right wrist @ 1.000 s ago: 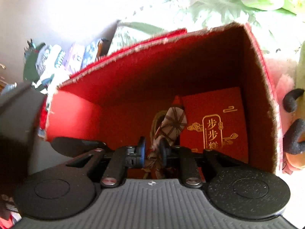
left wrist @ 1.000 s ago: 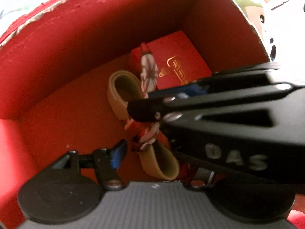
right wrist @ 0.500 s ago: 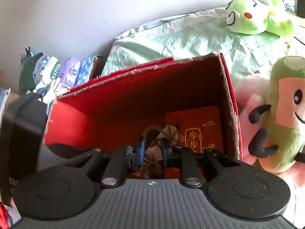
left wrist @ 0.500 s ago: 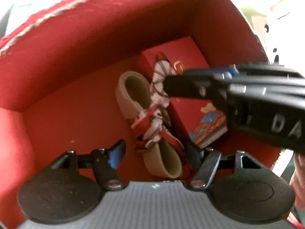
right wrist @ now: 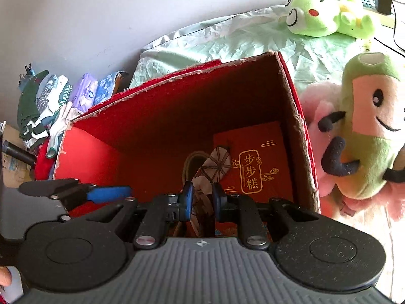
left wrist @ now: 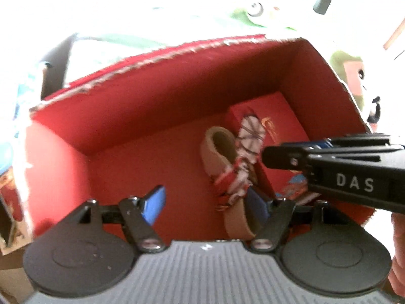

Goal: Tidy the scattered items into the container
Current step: 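Open the right gripper to drop the strap beside the gift box, then move the right gripper back toward the gourd-shaped wooden toy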

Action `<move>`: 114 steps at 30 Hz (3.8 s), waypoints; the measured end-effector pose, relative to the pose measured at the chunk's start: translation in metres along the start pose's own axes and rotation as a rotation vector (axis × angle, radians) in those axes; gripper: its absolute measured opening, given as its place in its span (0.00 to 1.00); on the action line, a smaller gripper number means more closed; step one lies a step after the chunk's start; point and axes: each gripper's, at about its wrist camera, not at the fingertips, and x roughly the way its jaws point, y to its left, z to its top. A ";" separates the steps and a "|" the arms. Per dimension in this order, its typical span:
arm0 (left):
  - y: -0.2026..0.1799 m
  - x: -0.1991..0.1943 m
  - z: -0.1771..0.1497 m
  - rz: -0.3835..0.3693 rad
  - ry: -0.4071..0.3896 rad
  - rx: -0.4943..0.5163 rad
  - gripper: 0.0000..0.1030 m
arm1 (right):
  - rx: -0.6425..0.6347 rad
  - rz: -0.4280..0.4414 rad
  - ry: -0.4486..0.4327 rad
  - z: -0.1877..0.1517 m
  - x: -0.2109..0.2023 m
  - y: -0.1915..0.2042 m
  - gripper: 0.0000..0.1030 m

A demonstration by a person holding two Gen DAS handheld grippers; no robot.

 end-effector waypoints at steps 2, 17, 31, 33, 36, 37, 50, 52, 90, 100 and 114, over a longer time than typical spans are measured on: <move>0.010 -0.005 0.002 0.043 -0.031 -0.008 0.71 | -0.001 -0.011 -0.013 -0.002 -0.003 0.002 0.18; 0.015 -0.006 0.004 0.221 -0.152 -0.077 0.78 | -0.044 -0.104 -0.111 -0.022 -0.019 0.020 0.21; 0.012 -0.014 -0.006 0.280 -0.194 -0.102 0.95 | -0.052 -0.159 -0.151 -0.036 -0.029 0.025 0.26; 0.011 -0.015 -0.007 0.288 -0.203 -0.102 0.96 | -0.047 -0.167 -0.158 -0.037 -0.029 0.025 0.27; 0.011 -0.018 -0.010 0.281 -0.212 -0.115 0.96 | -0.051 -0.186 -0.173 -0.041 -0.030 0.026 0.27; 0.011 -0.019 -0.010 0.279 -0.214 -0.119 0.96 | -0.051 -0.189 -0.181 -0.041 -0.031 0.026 0.27; 0.000 -0.035 -0.020 0.288 -0.256 -0.121 0.91 | -0.080 -0.205 -0.229 -0.050 -0.045 0.029 0.32; -0.002 -0.038 -0.023 0.294 -0.262 -0.116 0.88 | -0.095 -0.215 -0.228 -0.053 -0.048 0.032 0.33; -0.074 -0.081 -0.123 0.200 -0.347 -0.257 0.83 | -0.280 0.095 -0.225 -0.112 -0.098 -0.028 0.40; -0.110 -0.058 -0.147 0.029 -0.325 -0.108 0.89 | -0.088 0.234 0.017 -0.113 -0.059 -0.066 0.36; -0.105 -0.008 -0.144 0.012 -0.189 -0.124 0.85 | -0.132 0.339 0.144 -0.106 -0.036 -0.052 0.35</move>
